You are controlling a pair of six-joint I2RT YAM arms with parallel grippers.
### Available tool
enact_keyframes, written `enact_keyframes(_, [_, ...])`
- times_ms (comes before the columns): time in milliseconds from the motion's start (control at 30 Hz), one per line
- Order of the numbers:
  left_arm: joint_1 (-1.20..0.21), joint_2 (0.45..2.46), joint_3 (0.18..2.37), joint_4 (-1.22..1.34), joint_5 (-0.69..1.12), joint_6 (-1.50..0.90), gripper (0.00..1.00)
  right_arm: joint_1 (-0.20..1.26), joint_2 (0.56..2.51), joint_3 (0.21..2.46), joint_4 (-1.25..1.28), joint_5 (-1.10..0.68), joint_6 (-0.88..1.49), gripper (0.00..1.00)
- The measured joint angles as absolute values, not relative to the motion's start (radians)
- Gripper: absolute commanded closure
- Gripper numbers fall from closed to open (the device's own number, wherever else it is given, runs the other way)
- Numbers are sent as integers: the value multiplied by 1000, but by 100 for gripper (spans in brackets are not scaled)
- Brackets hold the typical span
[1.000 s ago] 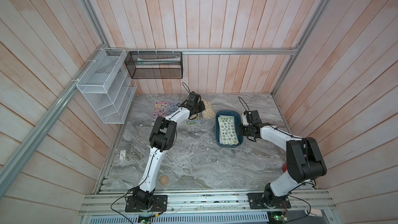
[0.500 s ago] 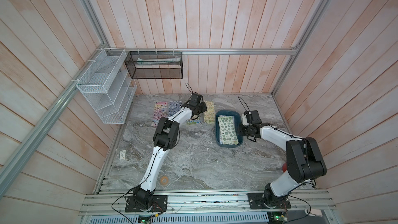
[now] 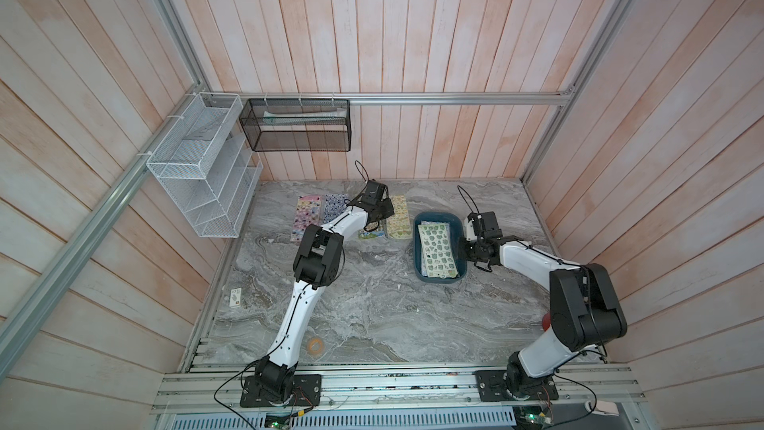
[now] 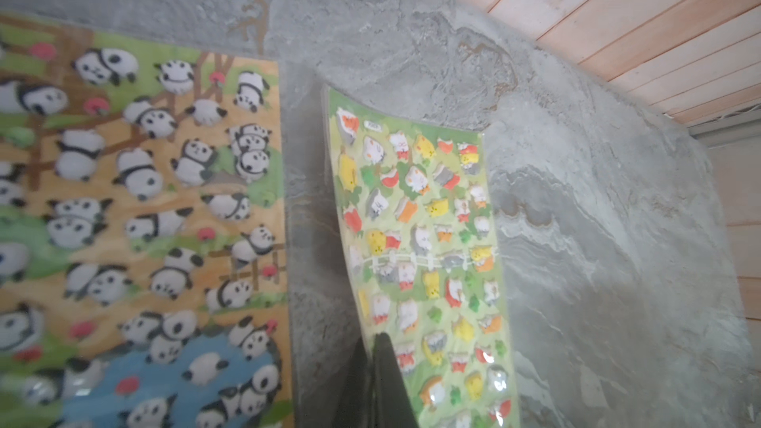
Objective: Take the stickers out of the storage box
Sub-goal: Place the sticker at the center of the board.
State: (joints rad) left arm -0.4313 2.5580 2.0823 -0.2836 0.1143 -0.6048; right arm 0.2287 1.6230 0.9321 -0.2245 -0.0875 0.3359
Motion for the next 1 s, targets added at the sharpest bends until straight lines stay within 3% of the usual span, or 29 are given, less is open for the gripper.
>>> enact_keyframes(1000, [-394, 2513, 2042, -347, 58, -518, 100, 229, 1623, 932, -224, -88, 333, 94])
